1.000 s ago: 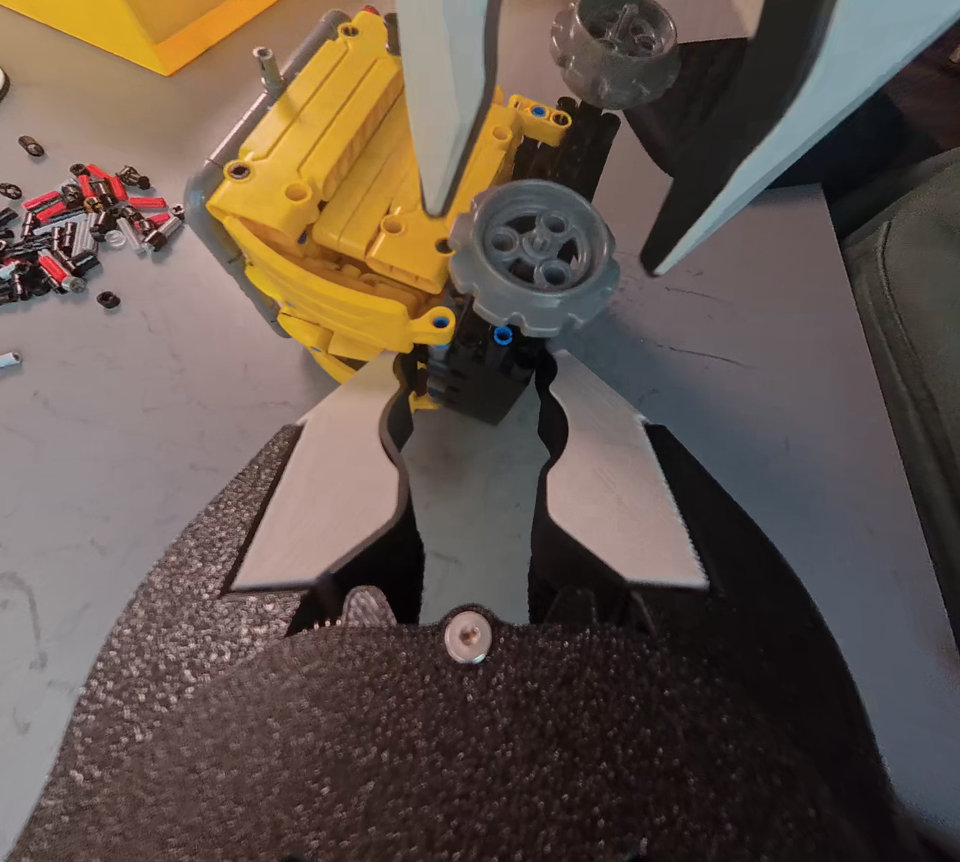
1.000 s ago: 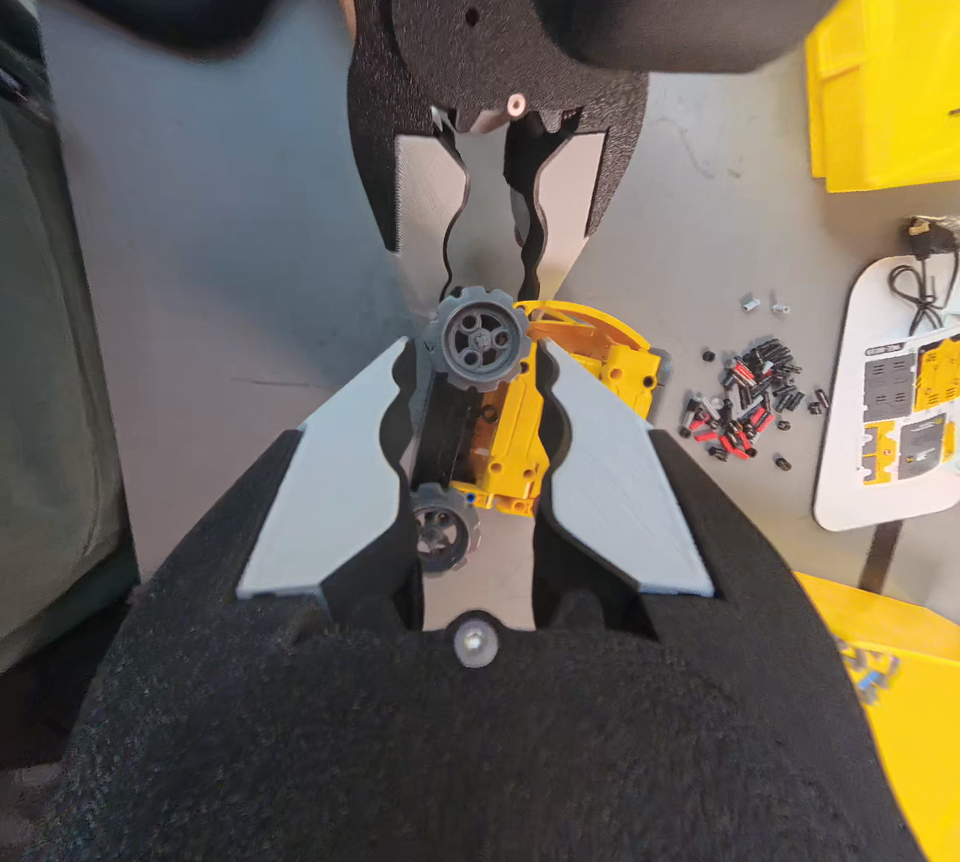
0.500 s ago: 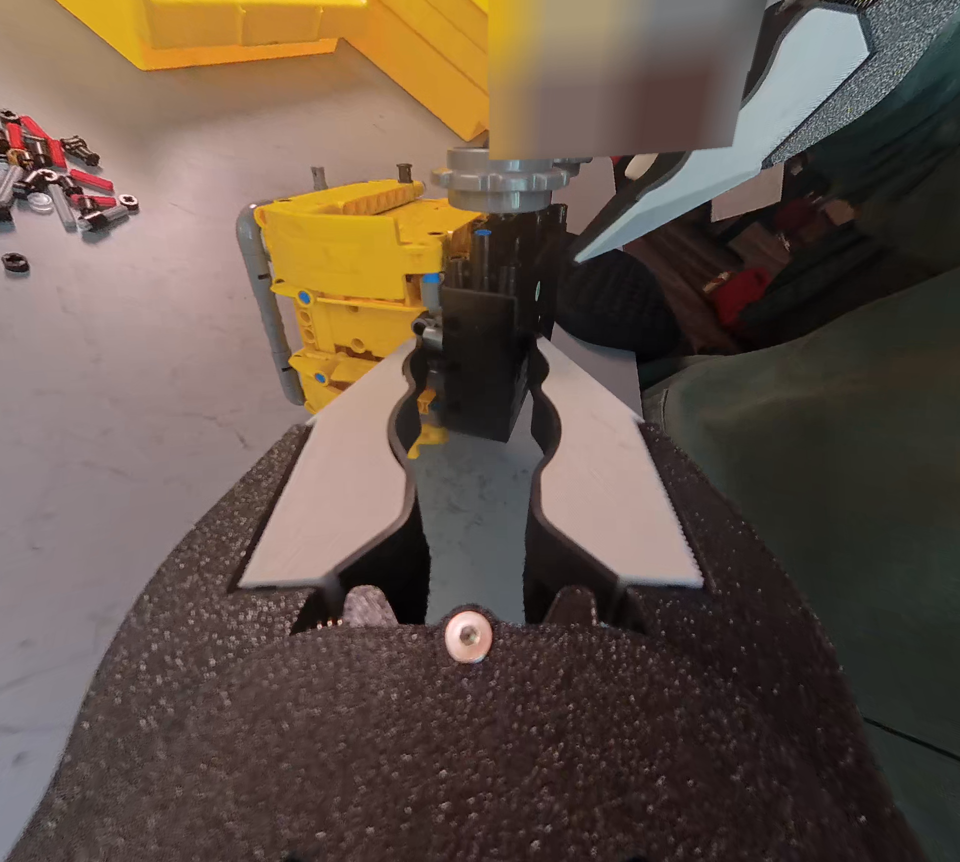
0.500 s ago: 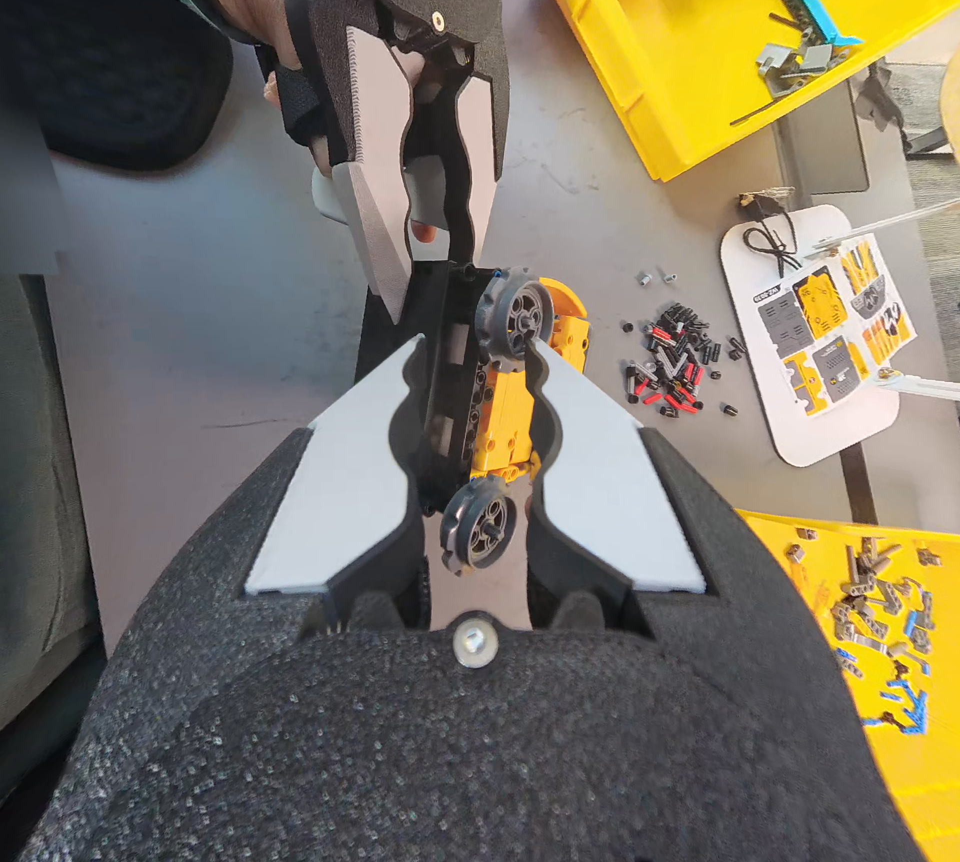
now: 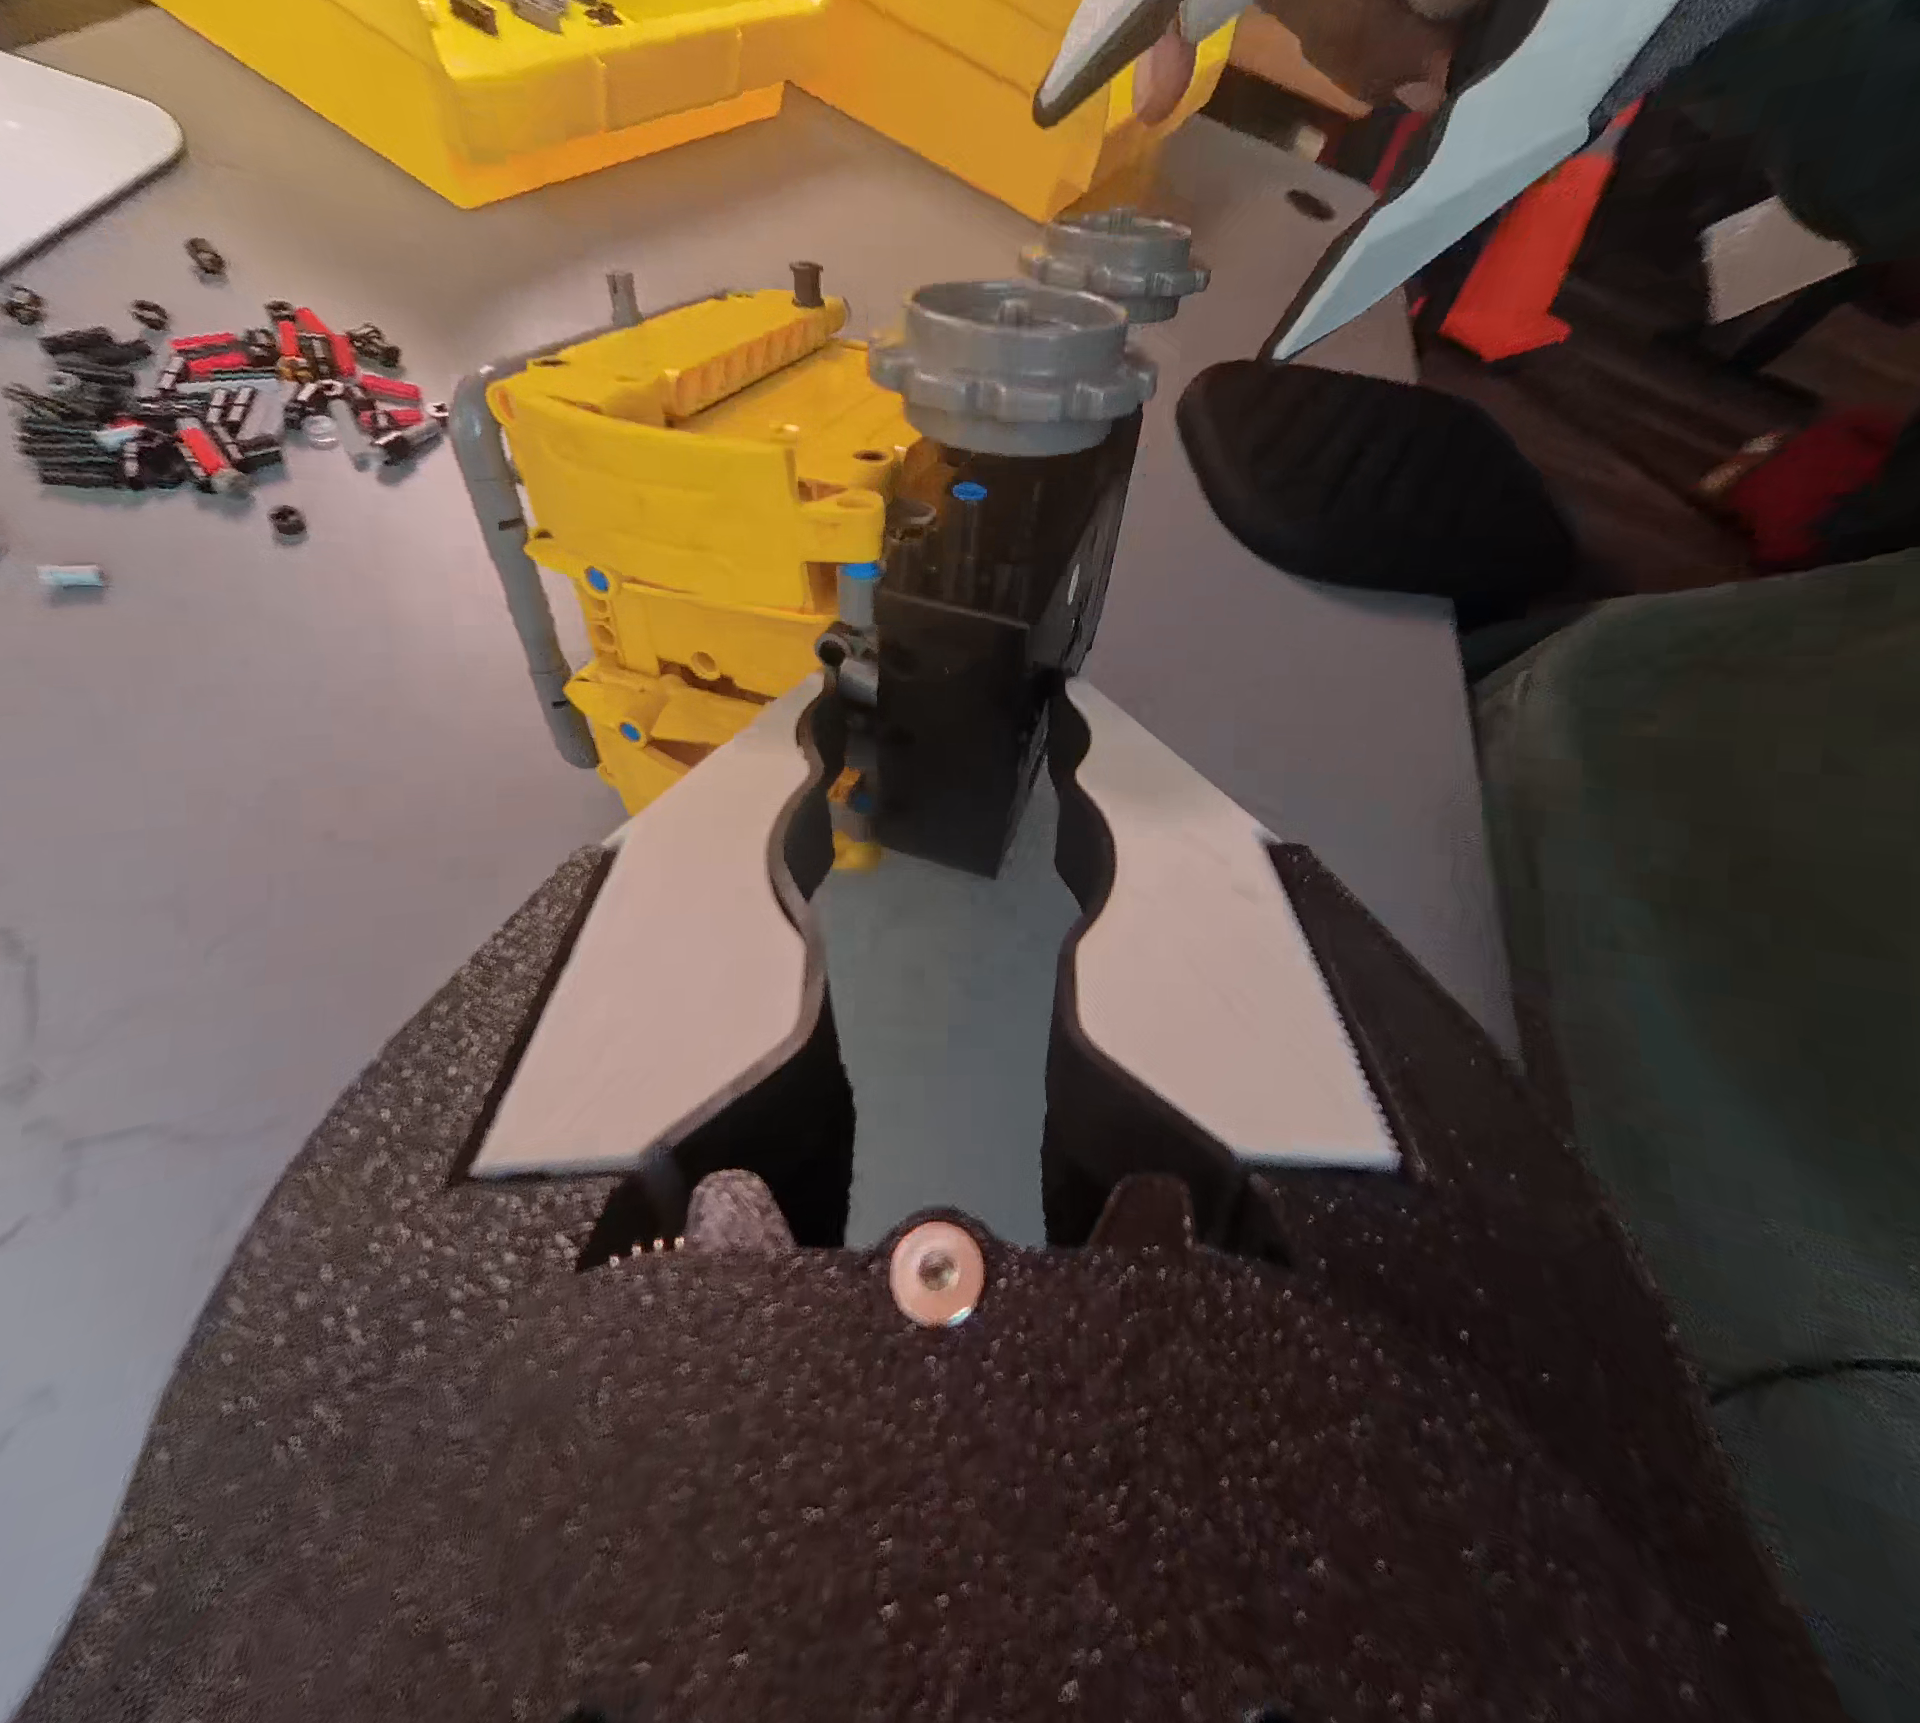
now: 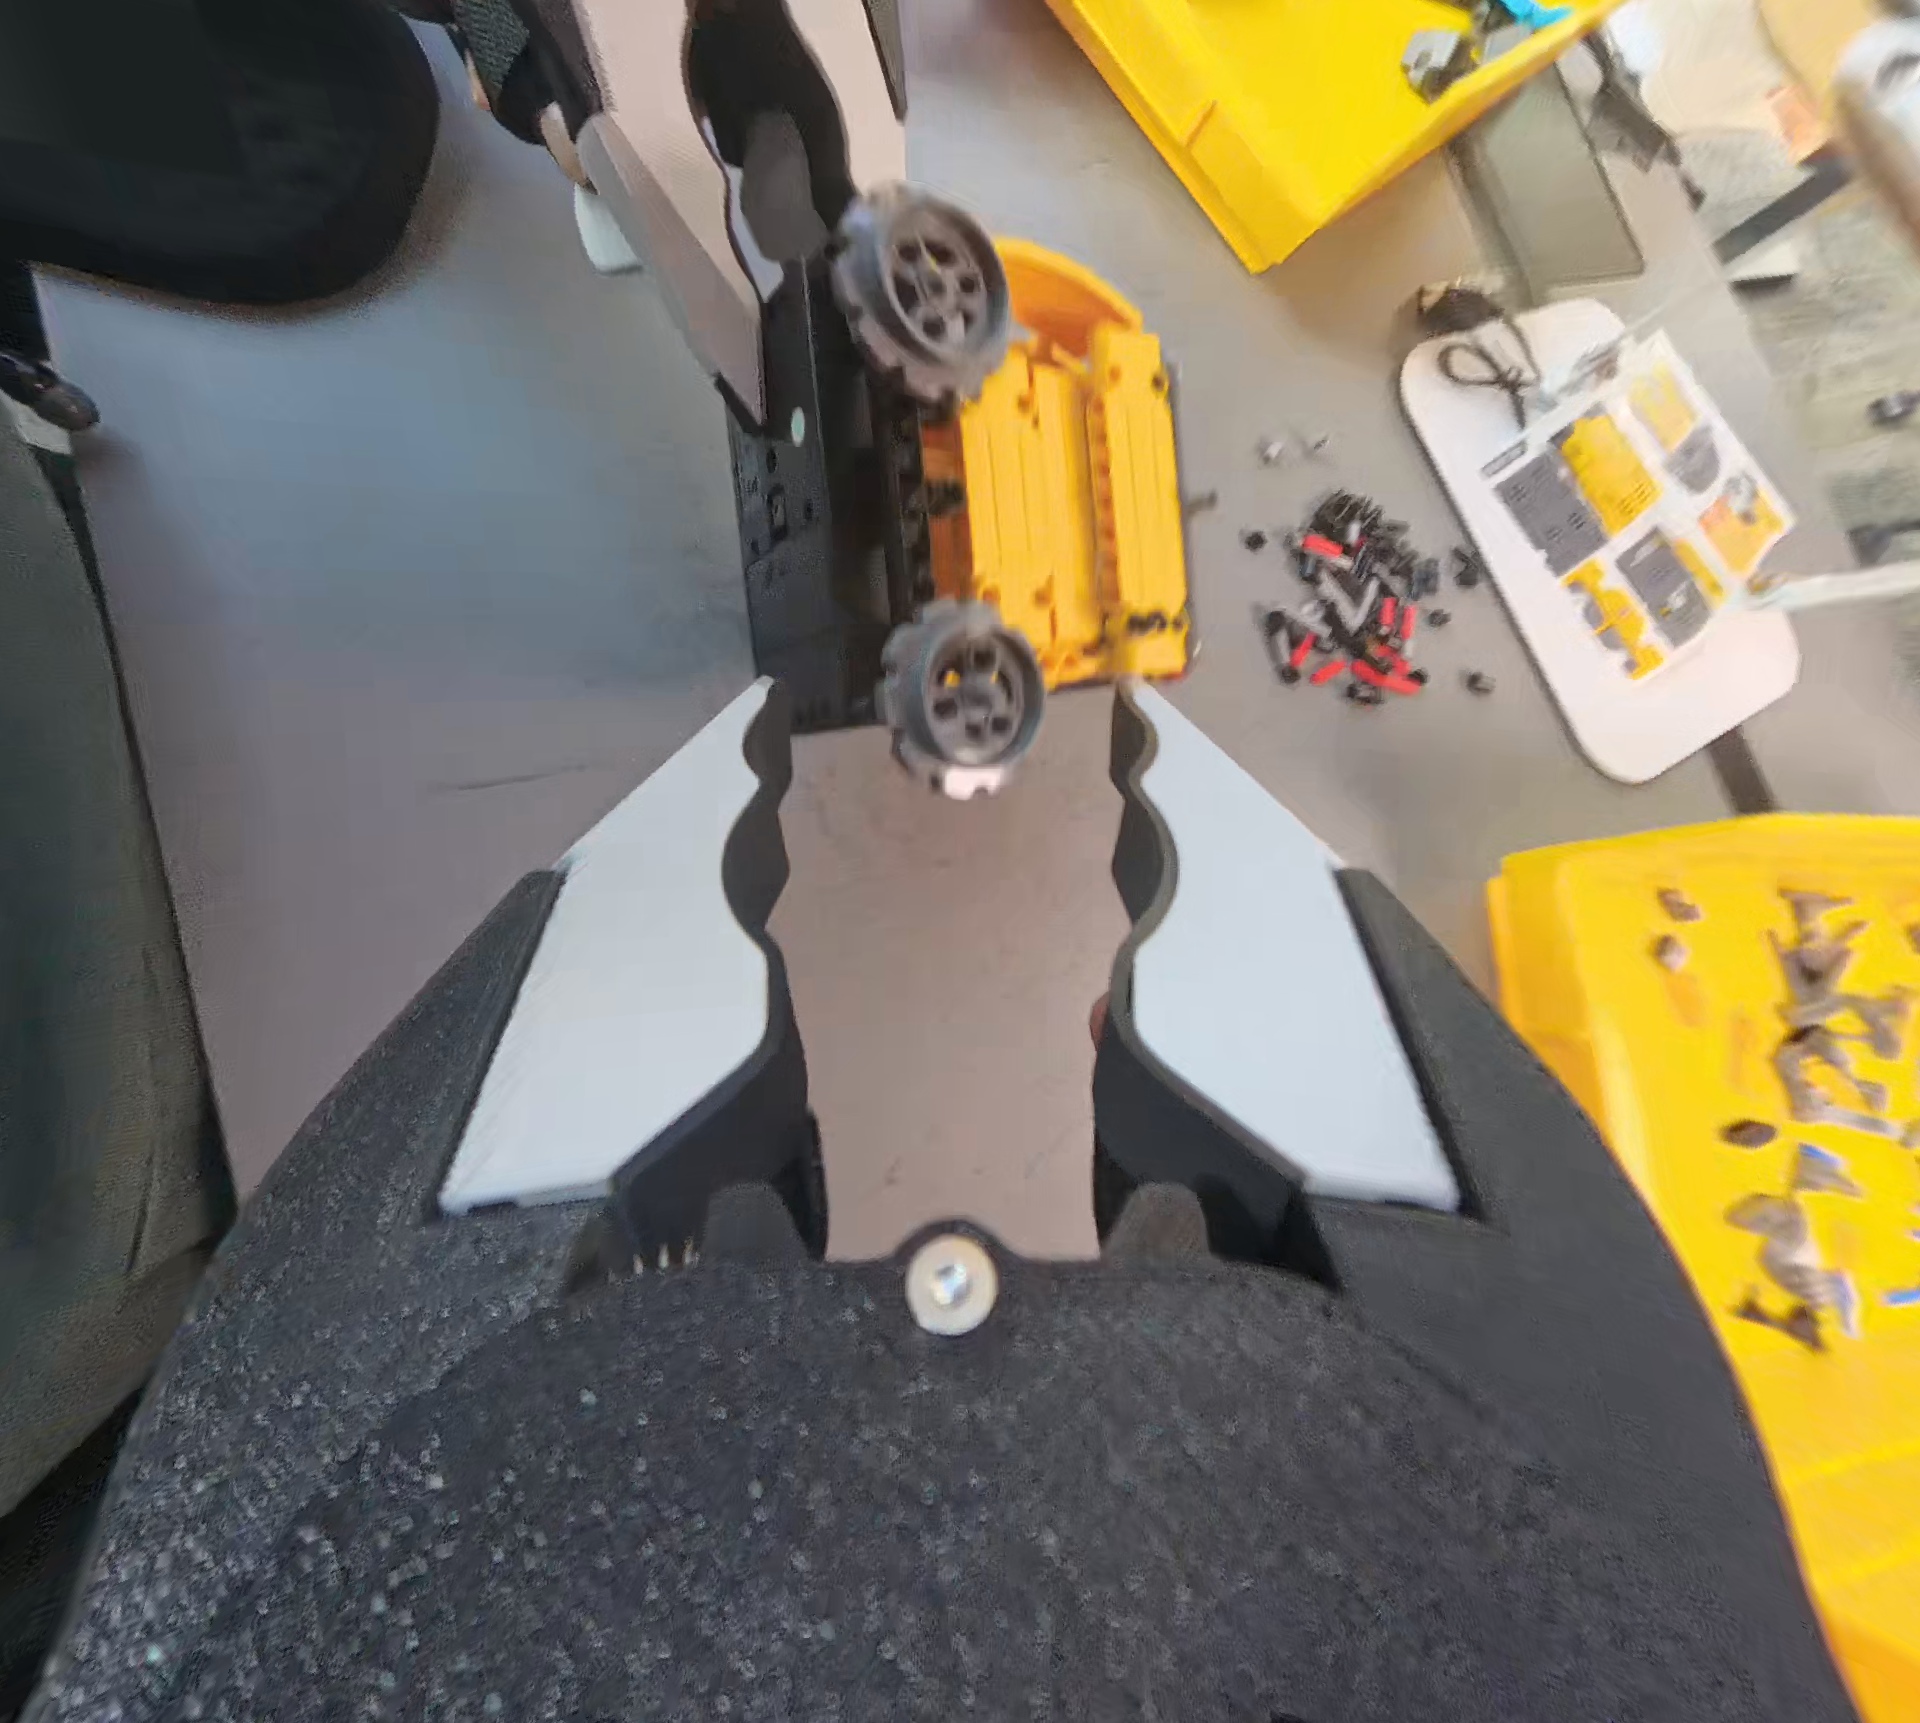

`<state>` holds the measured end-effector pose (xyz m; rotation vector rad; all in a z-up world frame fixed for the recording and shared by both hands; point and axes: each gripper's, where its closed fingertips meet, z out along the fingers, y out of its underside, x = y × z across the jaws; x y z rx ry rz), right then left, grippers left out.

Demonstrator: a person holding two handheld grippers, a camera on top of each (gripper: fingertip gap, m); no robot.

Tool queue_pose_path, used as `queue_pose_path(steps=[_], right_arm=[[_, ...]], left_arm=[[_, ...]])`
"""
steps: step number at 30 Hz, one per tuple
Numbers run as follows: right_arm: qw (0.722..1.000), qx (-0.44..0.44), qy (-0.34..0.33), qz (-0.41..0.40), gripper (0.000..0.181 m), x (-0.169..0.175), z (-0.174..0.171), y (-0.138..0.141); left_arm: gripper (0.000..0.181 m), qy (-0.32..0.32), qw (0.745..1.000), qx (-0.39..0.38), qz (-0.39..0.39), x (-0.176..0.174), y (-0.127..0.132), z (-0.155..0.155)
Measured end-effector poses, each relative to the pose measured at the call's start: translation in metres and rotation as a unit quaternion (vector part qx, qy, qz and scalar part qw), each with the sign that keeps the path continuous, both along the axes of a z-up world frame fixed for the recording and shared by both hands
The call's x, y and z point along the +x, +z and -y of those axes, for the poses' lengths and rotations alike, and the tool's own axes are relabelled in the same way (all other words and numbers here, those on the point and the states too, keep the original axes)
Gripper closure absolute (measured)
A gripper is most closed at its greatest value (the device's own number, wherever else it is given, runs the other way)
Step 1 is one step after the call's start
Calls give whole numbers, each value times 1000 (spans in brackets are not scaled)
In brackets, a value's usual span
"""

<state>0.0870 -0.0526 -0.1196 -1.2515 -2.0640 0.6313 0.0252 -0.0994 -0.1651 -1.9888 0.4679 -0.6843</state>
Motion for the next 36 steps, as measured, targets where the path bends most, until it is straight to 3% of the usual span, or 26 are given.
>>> queue_pose_path(steps=[4,10,16,22,27,30,33,36], right_arm=[[997,-26,-63,-19,114,31,-33,-49],[982,-54,-174,-45,131,41,-114,-72],[991,-79,-110,-16,162,11,-126,-90],[994,-100,-22,43,160,-10,-123,-109],[991,-104,22,76,161,-14,-121,-118],[991,-99,37,80,161,-18,-121,-118],[990,-92,57,95,161,-18,-120,-120],[987,-89,73,111,166,-17,-119,-122]], left_arm=[[142,29,995,6,-92,-5,-24,13],[140,70,984,-15,-162,0,-40,19],[137,118,984,-30,-127,14,-38,11],[109,94,991,-44,-81,31,-31,16],[105,114,987,24,-110,10,-14,33],[89,139,981,45,-131,-5,-9,33],[76,131,986,62,-85,-6,1,23],[75,101,988,113,-16,-1,28,12]])
